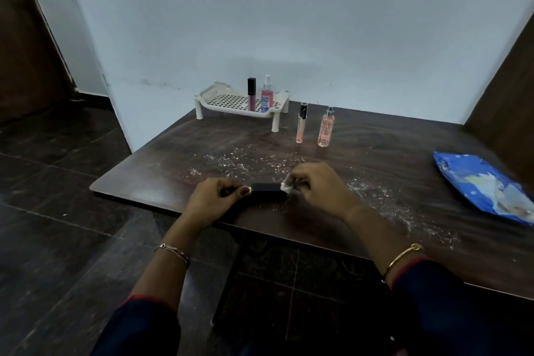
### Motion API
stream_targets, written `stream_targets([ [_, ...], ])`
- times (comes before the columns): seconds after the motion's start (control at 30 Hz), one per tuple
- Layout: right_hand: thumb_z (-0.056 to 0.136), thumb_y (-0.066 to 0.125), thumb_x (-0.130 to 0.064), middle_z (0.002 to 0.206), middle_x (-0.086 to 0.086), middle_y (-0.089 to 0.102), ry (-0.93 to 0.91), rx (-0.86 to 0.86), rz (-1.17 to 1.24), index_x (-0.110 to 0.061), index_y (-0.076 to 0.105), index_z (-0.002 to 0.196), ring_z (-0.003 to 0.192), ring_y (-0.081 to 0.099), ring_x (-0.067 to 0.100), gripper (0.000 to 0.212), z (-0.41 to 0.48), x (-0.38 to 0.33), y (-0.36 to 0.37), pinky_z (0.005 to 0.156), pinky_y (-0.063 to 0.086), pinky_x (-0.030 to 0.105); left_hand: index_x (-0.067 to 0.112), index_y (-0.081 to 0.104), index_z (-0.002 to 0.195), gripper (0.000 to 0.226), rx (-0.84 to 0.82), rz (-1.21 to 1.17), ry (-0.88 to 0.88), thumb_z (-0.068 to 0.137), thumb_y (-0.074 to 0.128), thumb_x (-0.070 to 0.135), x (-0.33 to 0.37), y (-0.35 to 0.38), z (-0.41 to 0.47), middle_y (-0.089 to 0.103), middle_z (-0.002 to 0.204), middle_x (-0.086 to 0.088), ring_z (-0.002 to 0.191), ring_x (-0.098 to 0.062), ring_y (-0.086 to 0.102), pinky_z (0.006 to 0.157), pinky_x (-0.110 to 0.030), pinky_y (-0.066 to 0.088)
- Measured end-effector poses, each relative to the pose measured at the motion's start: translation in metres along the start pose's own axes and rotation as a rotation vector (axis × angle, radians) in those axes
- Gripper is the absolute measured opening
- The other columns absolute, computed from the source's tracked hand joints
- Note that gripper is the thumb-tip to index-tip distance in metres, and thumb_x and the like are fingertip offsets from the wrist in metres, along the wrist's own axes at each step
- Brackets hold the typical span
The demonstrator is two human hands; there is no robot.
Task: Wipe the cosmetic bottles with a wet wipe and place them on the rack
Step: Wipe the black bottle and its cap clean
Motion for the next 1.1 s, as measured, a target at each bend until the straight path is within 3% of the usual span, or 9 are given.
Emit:
stream_targets([
  [0.13,0.079,0.061,0.005,0.090,0.003,0.071,0.100,-0.002,0.049,-0.009,0.073,0.088,0.082,0.064,0.012,0.021,-0.010,0.019,-0.009,0.078,0.054,0.028,0.026,0.072,0.089,0.006,-0.037,-0.187,0.028,0.086,0.066,0.025,0.009,-0.002,0.002,0.073,0.082,0.005,0.076,-0.011,0.063,0.073,-0.031,0.049],
  [0.23,0.083,0.060,0.005,0.086,0.000,0.071,0.239,0.094,0.255,-0.007,0.072,0.088,0.074,0.064,-0.001,0.018,-0.017,0.035,-0.020,0.070,0.052,0.013,0.019,0.071,0.091,0.007,-0.049,-0.169,0.081,0.085,0.067,0.017,0.027,-0.006,0.008,0.071,0.079,0.002,0.069,-0.008,0.059,0.068,-0.033,0.046],
  [0.33,0.084,0.061,0.006,0.080,-0.008,0.068,0.355,0.219,0.465,-0.010,0.071,0.089,0.067,0.061,-0.010,0.020,-0.024,0.050,-0.034,0.066,0.047,0.006,0.015,0.070,0.092,0.010,-0.054,-0.126,0.118,0.086,0.067,0.022,0.057,-0.009,0.018,0.068,0.077,0.002,0.067,-0.007,0.056,0.065,-0.026,0.044],
  [0.47,0.082,0.062,0.009,0.078,-0.007,0.068,0.404,0.360,0.650,-0.011,0.070,0.087,0.066,0.062,-0.007,0.022,-0.035,0.057,-0.048,0.064,0.048,0.009,0.016,0.070,0.089,0.018,-0.086,0.023,0.200,0.084,0.067,0.033,0.111,-0.003,0.031,0.062,0.073,0.007,0.062,-0.002,0.048,0.057,-0.017,0.036],
  [0.6,0.081,0.063,0.007,0.082,0.002,0.072,0.433,0.411,0.693,-0.004,0.072,0.090,0.069,0.064,0.001,0.017,-0.047,0.060,-0.045,0.064,0.050,0.014,0.025,0.068,0.076,0.022,-0.132,0.099,0.163,0.078,0.070,0.046,0.132,0.012,0.045,0.065,0.076,0.011,0.075,-0.005,0.058,0.079,-0.033,0.050],
  [0.7,0.083,0.063,0.001,0.077,0.004,0.073,0.483,0.450,0.782,-0.010,0.073,0.082,0.069,0.066,0.009,0.015,-0.053,0.061,-0.038,0.066,0.054,0.023,0.026,0.067,0.071,0.031,-0.089,0.221,0.093,0.074,0.066,0.057,0.135,0.014,0.053,0.063,0.073,0.015,0.082,-0.009,0.058,0.096,-0.048,0.038],
  [0.83,0.083,0.068,-0.008,0.064,0.000,0.068,0.481,0.483,0.816,-0.015,0.069,0.068,0.062,0.062,0.009,0.016,-0.052,0.054,-0.027,0.061,0.051,0.023,0.023,0.065,0.067,0.033,-0.104,0.230,0.045,0.072,0.070,0.055,0.135,0.015,0.056,0.055,0.061,0.014,0.072,-0.008,0.053,0.097,-0.049,0.037],
  [0.93,0.079,0.072,-0.004,0.071,0.003,0.070,0.462,0.538,0.802,-0.010,0.071,0.076,0.065,0.064,0.007,0.007,-0.050,0.045,-0.021,0.062,0.052,0.020,0.023,0.060,0.060,0.035,-0.132,0.224,0.031,0.070,0.072,0.055,0.136,0.016,0.056,0.054,0.058,0.014,0.067,-0.009,0.051,0.096,-0.053,0.042],
  [1.1,0.077,0.074,-0.006,0.077,0.003,0.072,0.465,0.585,0.746,-0.009,0.071,0.076,0.073,0.069,0.014,0.004,-0.049,0.044,-0.014,0.071,0.056,0.027,0.024,0.051,0.059,0.037,-0.104,0.349,0.058,0.072,0.070,0.052,0.147,0.014,0.053,0.054,0.066,0.014,0.081,-0.013,0.055,0.103,-0.057,0.029],
])
Point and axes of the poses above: each hand's wrist, its own z-axis towards the middle knuckle, its own y-axis out of the palm, x = y × z, the point moved 9 cm from there along z, towards the middle knuckle
